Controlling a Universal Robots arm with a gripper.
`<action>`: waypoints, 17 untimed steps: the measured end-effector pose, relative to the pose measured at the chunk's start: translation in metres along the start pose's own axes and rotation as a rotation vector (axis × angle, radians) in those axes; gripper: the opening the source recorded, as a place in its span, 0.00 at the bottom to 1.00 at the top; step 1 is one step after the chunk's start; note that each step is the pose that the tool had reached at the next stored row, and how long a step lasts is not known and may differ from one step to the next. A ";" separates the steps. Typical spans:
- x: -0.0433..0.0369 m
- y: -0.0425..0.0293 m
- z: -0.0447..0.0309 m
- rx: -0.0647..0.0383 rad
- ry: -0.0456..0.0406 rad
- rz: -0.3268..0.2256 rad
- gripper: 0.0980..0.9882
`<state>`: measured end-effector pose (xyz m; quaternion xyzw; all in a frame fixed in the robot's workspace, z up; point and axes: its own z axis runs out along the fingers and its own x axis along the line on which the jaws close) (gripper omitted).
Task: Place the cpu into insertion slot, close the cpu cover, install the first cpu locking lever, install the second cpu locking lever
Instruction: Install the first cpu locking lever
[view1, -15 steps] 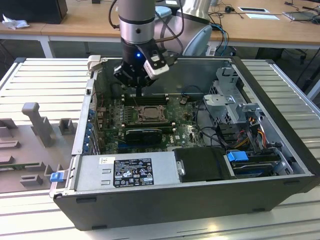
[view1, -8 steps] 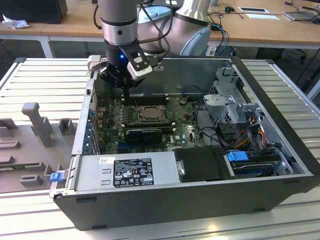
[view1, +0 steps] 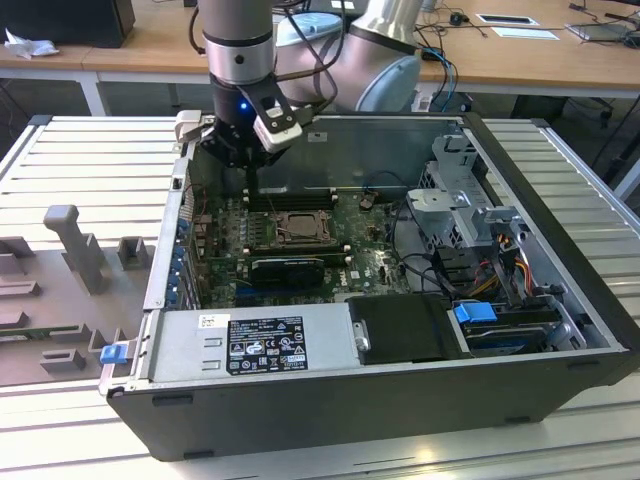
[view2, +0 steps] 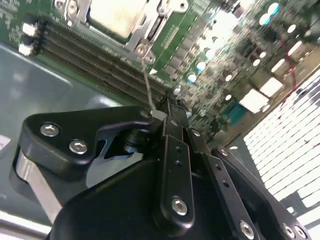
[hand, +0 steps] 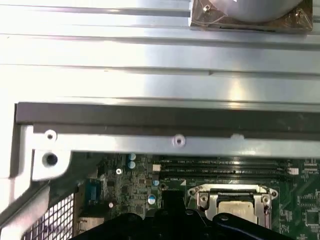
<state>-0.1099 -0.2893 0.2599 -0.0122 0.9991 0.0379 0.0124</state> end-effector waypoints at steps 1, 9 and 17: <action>-0.0054 0.0006 0.0003 0.000 0.0000 0.000 0.01; -0.0521 0.0006 0.0034 0.000 0.0011 -0.001 0.01; -0.0615 -0.0005 0.0160 -0.017 -0.0024 -0.003 0.01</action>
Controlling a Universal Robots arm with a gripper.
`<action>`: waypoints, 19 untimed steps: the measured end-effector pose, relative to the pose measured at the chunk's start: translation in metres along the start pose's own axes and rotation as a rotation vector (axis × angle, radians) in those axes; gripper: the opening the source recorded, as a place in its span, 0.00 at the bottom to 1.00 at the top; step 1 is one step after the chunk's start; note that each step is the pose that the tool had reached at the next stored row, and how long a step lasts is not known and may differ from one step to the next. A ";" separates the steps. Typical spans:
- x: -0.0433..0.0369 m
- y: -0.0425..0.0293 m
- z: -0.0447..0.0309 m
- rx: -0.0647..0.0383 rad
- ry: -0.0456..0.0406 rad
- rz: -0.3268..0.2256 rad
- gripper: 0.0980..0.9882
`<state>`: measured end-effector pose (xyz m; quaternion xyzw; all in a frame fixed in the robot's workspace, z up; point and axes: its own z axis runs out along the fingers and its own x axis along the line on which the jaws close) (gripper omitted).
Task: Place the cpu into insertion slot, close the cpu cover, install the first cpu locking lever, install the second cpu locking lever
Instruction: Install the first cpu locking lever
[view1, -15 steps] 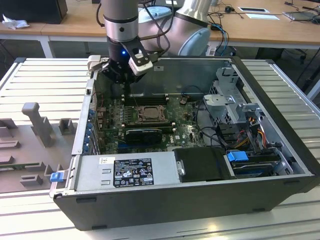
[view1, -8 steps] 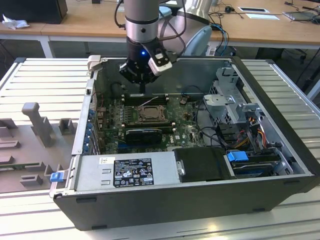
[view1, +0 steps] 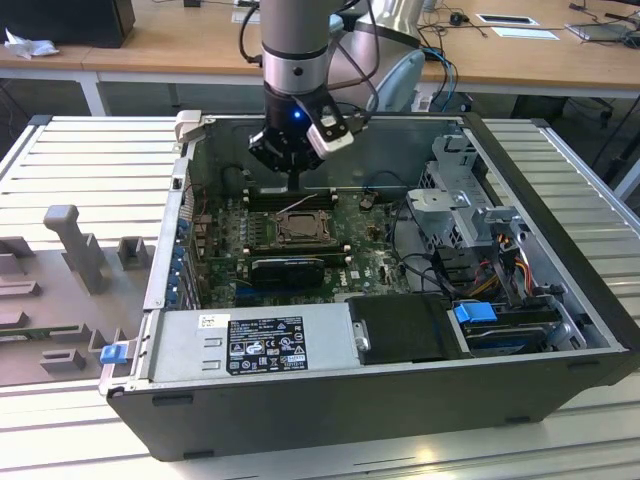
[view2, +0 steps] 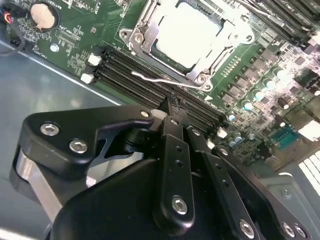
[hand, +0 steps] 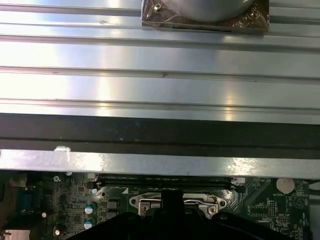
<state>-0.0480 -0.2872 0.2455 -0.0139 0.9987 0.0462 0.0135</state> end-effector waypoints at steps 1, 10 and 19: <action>-0.0009 -0.0003 0.0026 0.000 0.0002 -0.001 0.01; -0.0082 0.0034 0.0201 -0.001 0.0046 -0.049 0.01; -0.0189 0.0015 0.0266 0.000 0.0048 -0.049 0.01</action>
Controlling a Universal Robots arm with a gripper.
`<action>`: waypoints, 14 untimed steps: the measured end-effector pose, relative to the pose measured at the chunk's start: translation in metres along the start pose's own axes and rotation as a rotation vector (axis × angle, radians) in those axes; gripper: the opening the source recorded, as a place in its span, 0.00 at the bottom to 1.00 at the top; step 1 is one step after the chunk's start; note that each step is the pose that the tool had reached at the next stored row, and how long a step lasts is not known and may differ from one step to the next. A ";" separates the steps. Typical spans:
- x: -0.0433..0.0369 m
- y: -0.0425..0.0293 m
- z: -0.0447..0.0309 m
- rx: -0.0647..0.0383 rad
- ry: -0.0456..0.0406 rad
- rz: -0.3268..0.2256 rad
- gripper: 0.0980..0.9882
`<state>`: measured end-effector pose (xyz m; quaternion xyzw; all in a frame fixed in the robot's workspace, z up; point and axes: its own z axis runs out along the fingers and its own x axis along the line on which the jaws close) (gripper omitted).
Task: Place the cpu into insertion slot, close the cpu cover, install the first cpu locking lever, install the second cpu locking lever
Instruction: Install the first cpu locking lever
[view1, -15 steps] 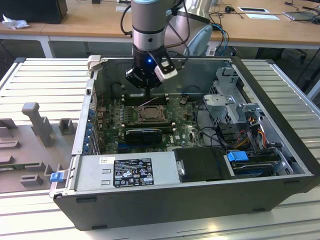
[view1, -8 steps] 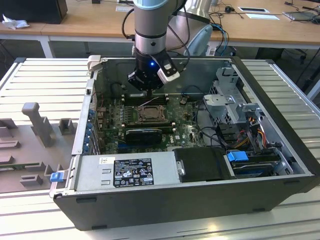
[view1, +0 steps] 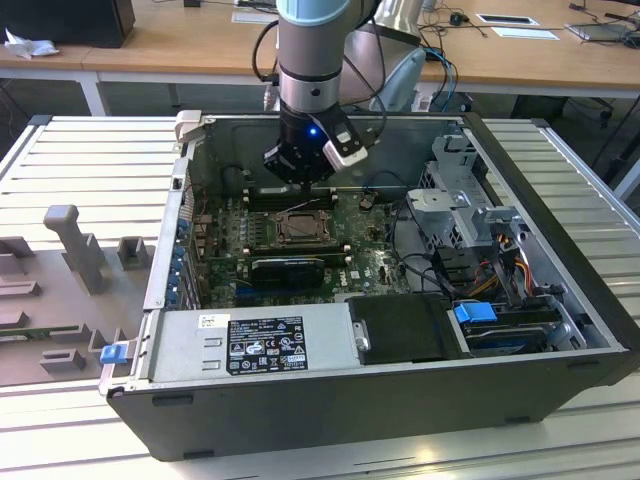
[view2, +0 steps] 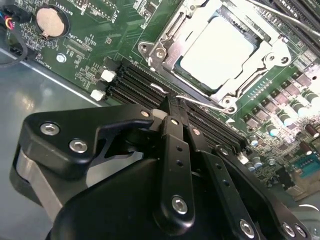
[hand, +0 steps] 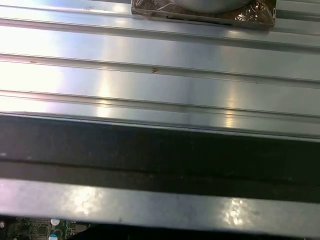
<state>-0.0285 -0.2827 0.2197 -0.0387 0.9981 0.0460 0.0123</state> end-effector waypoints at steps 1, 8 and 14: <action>-0.0001 -0.0004 0.0008 0.000 -0.0001 0.000 0.01; -0.0052 -0.0015 0.0073 0.000 0.0000 0.000 0.01; -0.0077 -0.0030 0.0125 0.000 0.0001 0.000 0.01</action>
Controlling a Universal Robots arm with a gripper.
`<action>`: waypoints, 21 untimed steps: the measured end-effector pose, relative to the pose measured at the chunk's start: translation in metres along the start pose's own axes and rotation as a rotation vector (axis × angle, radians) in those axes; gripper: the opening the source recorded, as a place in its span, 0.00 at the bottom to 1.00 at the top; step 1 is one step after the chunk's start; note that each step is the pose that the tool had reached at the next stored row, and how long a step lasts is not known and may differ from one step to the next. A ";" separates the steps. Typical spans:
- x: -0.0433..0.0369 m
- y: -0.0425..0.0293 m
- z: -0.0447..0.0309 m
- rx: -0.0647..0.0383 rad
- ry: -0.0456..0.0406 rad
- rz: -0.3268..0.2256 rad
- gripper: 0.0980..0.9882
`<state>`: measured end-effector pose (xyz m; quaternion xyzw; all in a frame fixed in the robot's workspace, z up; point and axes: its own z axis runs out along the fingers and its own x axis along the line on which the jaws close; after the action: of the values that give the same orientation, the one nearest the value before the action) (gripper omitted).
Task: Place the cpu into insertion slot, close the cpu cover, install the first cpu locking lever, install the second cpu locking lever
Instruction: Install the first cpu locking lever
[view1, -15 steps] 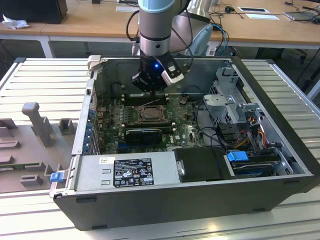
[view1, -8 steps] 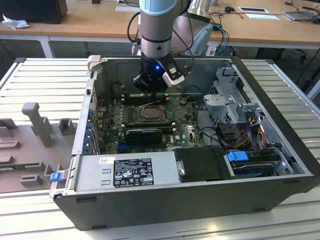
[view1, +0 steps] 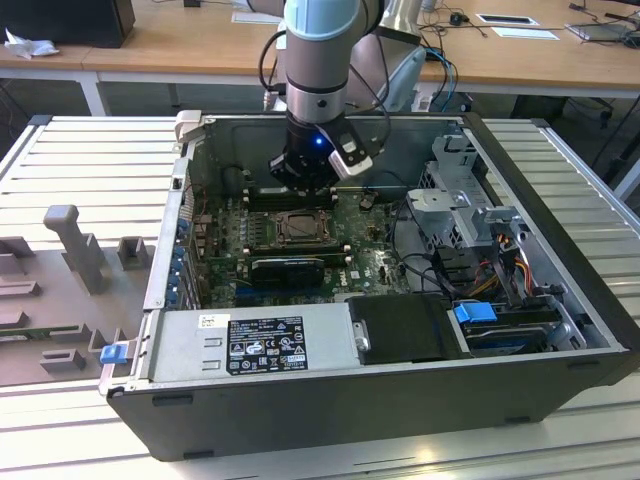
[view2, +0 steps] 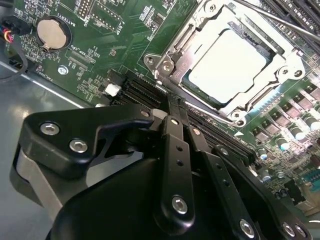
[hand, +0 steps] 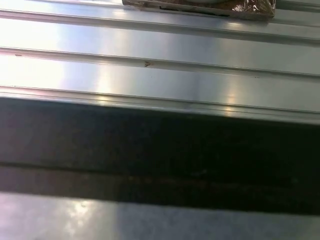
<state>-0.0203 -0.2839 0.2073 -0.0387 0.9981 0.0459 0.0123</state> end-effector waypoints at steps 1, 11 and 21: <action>0.0000 -0.0001 0.0005 0.000 -0.0001 0.000 0.01; -0.0006 -0.0009 0.0036 0.001 -0.0001 0.000 0.01; -0.0003 -0.0059 0.0058 -0.004 -0.0001 0.000 0.01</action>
<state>-0.0194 -0.2892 0.2010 -0.0387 0.9980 0.0478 0.0122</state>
